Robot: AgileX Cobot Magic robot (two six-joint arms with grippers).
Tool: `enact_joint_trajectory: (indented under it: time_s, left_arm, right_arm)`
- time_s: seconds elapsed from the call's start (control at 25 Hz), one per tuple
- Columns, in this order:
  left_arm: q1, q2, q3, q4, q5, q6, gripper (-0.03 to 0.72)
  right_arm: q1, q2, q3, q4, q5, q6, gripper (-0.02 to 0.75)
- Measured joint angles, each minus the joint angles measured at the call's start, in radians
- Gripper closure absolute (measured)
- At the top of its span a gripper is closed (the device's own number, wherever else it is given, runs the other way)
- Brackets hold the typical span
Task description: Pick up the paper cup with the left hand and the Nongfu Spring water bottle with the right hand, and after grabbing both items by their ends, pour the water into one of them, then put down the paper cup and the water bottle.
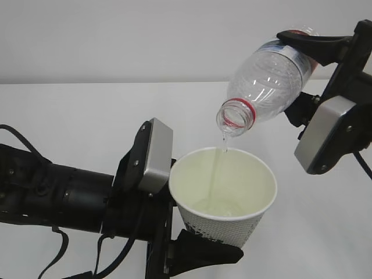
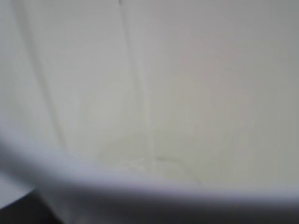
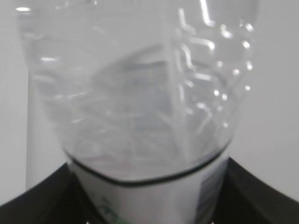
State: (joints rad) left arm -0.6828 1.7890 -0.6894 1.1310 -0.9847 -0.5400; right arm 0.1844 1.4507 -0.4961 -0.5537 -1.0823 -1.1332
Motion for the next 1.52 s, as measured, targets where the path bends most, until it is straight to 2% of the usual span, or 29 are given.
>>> enact_joint_trajectory:
  time_s: [1.52]
  left_arm:
    - [0.0, 0.0, 0.0, -0.002, 0.004, 0.0, 0.185]
  right_arm:
    - [0.0, -0.002, 0.0, 0.007, -0.005, -0.042, 0.23]
